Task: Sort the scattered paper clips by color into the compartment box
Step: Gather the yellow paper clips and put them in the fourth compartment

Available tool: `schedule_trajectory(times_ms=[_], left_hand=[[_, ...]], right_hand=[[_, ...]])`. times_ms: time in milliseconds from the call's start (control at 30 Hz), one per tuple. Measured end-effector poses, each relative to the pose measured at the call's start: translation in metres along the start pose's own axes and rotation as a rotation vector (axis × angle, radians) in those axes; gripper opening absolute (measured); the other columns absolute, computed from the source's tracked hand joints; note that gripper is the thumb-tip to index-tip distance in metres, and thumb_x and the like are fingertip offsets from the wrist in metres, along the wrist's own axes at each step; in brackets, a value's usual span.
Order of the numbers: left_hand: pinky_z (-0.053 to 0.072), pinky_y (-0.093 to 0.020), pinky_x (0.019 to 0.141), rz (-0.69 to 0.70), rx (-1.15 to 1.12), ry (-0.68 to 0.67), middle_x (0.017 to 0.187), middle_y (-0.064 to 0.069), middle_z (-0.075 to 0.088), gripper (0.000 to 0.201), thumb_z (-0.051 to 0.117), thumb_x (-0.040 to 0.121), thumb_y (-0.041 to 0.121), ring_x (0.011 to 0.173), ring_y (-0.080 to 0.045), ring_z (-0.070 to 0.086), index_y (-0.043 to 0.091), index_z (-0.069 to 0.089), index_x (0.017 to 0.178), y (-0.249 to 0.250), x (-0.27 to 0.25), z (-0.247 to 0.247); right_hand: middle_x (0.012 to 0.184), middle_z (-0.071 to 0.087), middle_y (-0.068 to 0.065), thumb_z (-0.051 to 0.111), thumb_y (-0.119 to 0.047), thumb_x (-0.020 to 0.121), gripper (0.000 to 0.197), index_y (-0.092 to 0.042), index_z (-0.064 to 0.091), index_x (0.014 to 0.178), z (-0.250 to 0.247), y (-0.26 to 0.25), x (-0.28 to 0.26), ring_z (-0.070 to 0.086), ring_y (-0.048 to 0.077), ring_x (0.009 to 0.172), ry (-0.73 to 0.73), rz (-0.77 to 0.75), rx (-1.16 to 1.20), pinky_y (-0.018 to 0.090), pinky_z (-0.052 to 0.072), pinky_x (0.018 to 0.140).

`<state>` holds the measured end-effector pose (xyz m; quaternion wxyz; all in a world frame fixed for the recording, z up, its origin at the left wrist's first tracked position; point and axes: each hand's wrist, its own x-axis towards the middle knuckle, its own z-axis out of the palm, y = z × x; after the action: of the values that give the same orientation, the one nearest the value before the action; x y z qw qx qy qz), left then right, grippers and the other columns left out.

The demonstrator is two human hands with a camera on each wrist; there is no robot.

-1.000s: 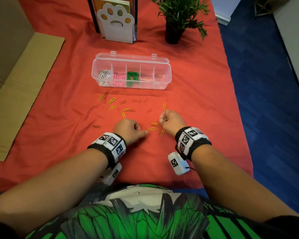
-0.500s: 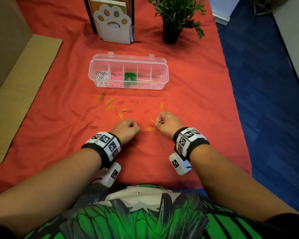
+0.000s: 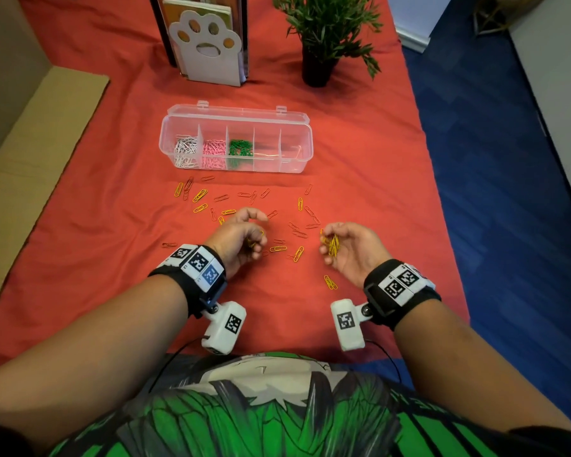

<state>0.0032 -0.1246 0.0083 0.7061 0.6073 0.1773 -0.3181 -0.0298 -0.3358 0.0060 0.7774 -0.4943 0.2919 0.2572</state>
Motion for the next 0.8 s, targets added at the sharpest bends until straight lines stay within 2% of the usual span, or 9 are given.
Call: schedule_trajectory(times_ms=[133, 200, 233, 300, 400, 533, 633, 700, 800], left_hand=[[0.041, -0.015, 0.039, -0.071, 0.062, -0.003, 0.060, -0.004, 0.051, 0.030, 0.031, 0.072, -0.011, 0.042, -0.010, 0.047, 0.012, 0.051, 0.066, 0.000, 0.002, 0.010], [0.036, -0.014, 0.038, -0.094, 0.089, 0.015, 0.060, -0.004, 0.046, 0.026, 0.036, 0.076, -0.004, 0.041, -0.010, 0.043, 0.014, 0.048, 0.063, -0.003, 0.007, 0.013], [0.030, -0.014, 0.039, -0.082, 0.145, 0.032, 0.057, -0.002, 0.044, 0.024, 0.042, 0.080, 0.002, 0.041, -0.011, 0.038, 0.016, 0.049, 0.061, -0.006, 0.010, 0.014], [0.027, -0.017, 0.044, 0.005, 0.403, 0.087, 0.051, 0.003, 0.044, 0.023, 0.061, 0.081, 0.021, 0.043, -0.011, 0.035, 0.018, 0.053, 0.059, -0.013, 0.016, 0.015], [0.037, -0.022, 0.056, 0.207, 0.911, 0.164, 0.059, 0.005, 0.056, 0.019, 0.072, 0.074, 0.035, 0.057, -0.014, 0.050, 0.018, 0.066, 0.070, -0.018, 0.017, 0.016], [0.048, -0.029, 0.080, 0.366, 1.375, 0.122, 0.100, -0.004, 0.066, 0.022, 0.067, 0.078, 0.035, 0.094, -0.023, 0.061, 0.020, 0.069, 0.094, -0.024, 0.015, 0.016], [0.046, -0.031, 0.081, 0.378, 1.445, 0.088, 0.105, -0.006, 0.062, 0.019, 0.060, 0.084, 0.033, 0.097, -0.025, 0.059, 0.019, 0.067, 0.095, -0.026, 0.016, 0.019], [0.045, -0.031, 0.078, 0.359, 1.447, 0.067, 0.102, -0.006, 0.062, 0.016, 0.058, 0.085, 0.032, 0.095, -0.026, 0.059, 0.019, 0.066, 0.091, -0.026, 0.016, 0.019], [0.043, -0.028, 0.073, 0.347, 1.300, 0.075, 0.087, -0.003, 0.058, 0.010, 0.062, 0.083, 0.030, 0.085, -0.024, 0.060, 0.020, 0.062, 0.079, -0.025, 0.018, 0.016]], right_hand=[[0.062, 0.038, -0.003, 0.047, -0.018, 0.090, 0.016, -0.021, 0.046, 0.075, -0.002, 0.008, 0.001, 0.034, 0.011, 0.050, 0.164, 0.058, -0.599, 0.021, 0.024, 0.047], [0.076, 0.052, 0.001, 0.048, -0.026, 0.092, 0.010, -0.018, 0.054, 0.091, 0.000, 0.008, -0.001, 0.050, 0.017, 0.065, 0.182, 0.047, -1.089, 0.024, 0.037, 0.057], [0.089, 0.059, 0.004, 0.048, -0.033, 0.092, 0.020, -0.015, 0.056, 0.098, -0.001, 0.008, -0.003, 0.057, 0.021, 0.081, 0.195, 0.043, -1.315, 0.026, 0.042, 0.069], [0.110, 0.063, 0.010, 0.053, -0.042, 0.088, 0.036, -0.012, 0.058, 0.107, -0.001, 0.009, -0.011, 0.059, 0.026, 0.106, 0.240, 0.061, -1.639, 0.030, 0.045, 0.086], [0.121, 0.062, 0.012, 0.053, -0.036, 0.087, 0.039, -0.008, 0.059, 0.113, -0.001, 0.019, -0.018, 0.058, 0.029, 0.114, 0.254, 0.008, -1.879, 0.034, 0.047, 0.092], [0.118, 0.064, 0.015, 0.046, -0.015, 0.086, 0.030, -0.005, 0.062, 0.109, 0.002, 0.031, -0.014, 0.060, 0.030, 0.111, 0.200, -0.003, -1.893, 0.035, 0.050, 0.092], [0.111, 0.065, 0.015, 0.046, -0.014, 0.086, 0.021, -0.010, 0.062, 0.099, 0.002, 0.026, -0.010, 0.061, 0.029, 0.105, 0.104, 0.027, -1.780, 0.031, 0.049, 0.087], [0.085, 0.060, 0.009, 0.048, -0.016, 0.086, 0.006, -0.017, 0.052, 0.081, -0.003, 0.019, -0.005, 0.057, 0.025, 0.082, 0.083, 0.029, -1.490, 0.028, 0.043, 0.068], [0.062, 0.043, 0.003, 0.048, -0.007, 0.081, 0.020, -0.020, 0.042, 0.067, -0.011, 0.007, -0.003, 0.039, 0.016, 0.050, 0.176, 0.016, -0.748, 0.022, 0.026, 0.046]])
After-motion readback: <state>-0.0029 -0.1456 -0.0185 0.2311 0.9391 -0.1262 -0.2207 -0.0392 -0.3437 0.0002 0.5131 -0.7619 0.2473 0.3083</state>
